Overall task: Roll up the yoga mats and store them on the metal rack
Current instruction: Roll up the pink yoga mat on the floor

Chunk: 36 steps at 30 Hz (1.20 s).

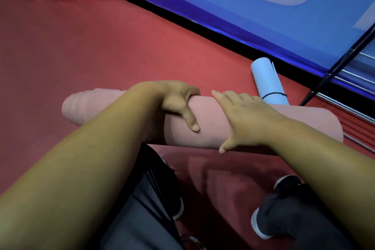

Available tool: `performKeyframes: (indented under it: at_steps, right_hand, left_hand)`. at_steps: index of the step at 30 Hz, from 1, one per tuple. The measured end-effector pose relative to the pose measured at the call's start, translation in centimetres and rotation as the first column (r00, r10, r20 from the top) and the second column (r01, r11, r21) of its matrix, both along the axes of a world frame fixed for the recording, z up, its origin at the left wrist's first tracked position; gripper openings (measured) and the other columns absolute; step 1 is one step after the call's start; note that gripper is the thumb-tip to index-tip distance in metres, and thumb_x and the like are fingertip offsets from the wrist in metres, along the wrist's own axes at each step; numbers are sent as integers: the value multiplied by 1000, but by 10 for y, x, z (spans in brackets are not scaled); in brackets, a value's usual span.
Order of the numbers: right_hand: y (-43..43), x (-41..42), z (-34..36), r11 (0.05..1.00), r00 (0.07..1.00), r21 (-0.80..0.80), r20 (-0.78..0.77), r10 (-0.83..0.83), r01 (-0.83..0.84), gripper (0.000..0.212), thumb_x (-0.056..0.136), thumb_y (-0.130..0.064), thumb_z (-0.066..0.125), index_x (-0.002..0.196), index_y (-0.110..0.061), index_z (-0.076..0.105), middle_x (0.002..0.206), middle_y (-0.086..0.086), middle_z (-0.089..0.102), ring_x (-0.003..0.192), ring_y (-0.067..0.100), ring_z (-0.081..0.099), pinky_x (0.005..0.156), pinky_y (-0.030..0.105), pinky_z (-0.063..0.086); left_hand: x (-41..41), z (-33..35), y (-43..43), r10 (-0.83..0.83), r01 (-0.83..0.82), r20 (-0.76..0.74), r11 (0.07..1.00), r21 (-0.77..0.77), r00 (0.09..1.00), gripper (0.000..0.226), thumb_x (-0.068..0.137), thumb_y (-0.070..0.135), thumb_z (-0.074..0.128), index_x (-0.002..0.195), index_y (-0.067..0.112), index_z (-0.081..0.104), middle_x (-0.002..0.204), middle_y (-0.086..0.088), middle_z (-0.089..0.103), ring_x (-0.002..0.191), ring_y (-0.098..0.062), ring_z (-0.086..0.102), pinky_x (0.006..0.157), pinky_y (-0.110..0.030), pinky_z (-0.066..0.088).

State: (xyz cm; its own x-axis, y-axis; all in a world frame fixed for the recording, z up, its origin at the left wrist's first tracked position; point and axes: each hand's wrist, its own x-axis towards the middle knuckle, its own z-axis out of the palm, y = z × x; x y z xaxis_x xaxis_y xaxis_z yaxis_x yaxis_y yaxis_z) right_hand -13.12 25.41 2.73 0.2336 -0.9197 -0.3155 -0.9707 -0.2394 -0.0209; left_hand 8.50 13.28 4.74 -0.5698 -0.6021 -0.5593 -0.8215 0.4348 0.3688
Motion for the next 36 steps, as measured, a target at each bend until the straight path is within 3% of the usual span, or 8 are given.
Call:
performKeyframes:
  at_steps: [6, 11, 16, 19, 22, 26, 31, 36]
  right_hand:
    - [-2, 2, -4, 999, 998, -28, -45, -43, 42, 157, 50, -89, 82, 167, -36, -7, 155, 1, 39, 134, 35, 46, 108, 59, 44]
    - [-12, -6, 6, 992, 985, 71, 131, -111, 102, 117, 41, -85, 84, 143, -51, 38, 122, -15, 52, 112, 25, 52, 99, 54, 50]
    - [-23, -23, 10, 957, 903, 247, 358, -239, 155, 83, 45, -71, 95, 118, -49, 62, 108, -23, 68, 102, 7, 64, 91, 37, 56]
    - [-27, -31, 13, 935, 849, 304, 429, -308, 185, 77, 47, -68, 97, 116, -49, 68, 106, -26, 72, 99, 3, 68, 93, 37, 57]
    - [-30, -38, 18, 916, 802, 360, 487, -346, 176, 69, 52, -59, 100, 113, -47, 72, 105, -24, 76, 99, 5, 72, 96, 41, 59]
    - [-30, -38, 20, 919, 821, 367, 475, -319, 144, 68, 58, -56, 99, 118, -46, 70, 110, -23, 75, 103, 5, 71, 99, 41, 58]
    - [-27, -29, 19, 956, 894, 275, 397, -206, 98, 83, 66, -73, 86, 138, -47, 55, 129, -22, 64, 116, 7, 63, 105, 39, 51]
    - [-7, -4, 14, 997, 989, 71, 145, -35, 25, 134, 67, -87, 75, 169, -30, 9, 165, -3, 29, 144, 30, 43, 117, 50, 40]
  left_hand:
    - [1, -1, 2, 55, -54, -2, 988, 141, 998, 82, 42, 64, 100, 115, 43, 67, 104, 18, 77, 101, -14, 75, 95, -45, 62]
    - [0, 2, 5, 28, -29, 20, 996, 82, 999, 90, 47, 77, 89, 125, 42, 63, 115, 15, 72, 108, -15, 70, 101, -45, 57]
    - [-2, 8, 22, -116, 137, 113, 970, -200, 987, 112, 52, 96, 68, 144, 35, 50, 135, 8, 62, 125, -24, 60, 108, -48, 50]
    - [-9, 11, 40, -187, 337, 343, 824, -455, 920, 138, 41, 102, 66, 156, 34, 31, 149, 4, 50, 134, -30, 52, 116, -55, 38]
    - [-14, 13, 45, -200, 363, 328, 735, -573, 923, 137, 39, 101, 66, 153, 32, 34, 141, 1, 54, 127, -32, 55, 116, -55, 38]
    - [-13, 14, 36, -217, 320, 244, 763, -562, 945, 122, 36, 100, 69, 138, 36, 44, 126, 6, 58, 112, -27, 56, 95, -46, 49]
    - [-13, 13, 24, -182, 259, 214, 866, -427, 960, 111, 36, 95, 77, 130, 45, 47, 121, 12, 59, 112, -24, 56, 82, -42, 48]
    - [-3, 10, 7, -41, 54, 80, 983, -173, 996, 99, 32, 85, 89, 117, 46, 59, 105, 18, 70, 99, -15, 68, 91, -42, 58]
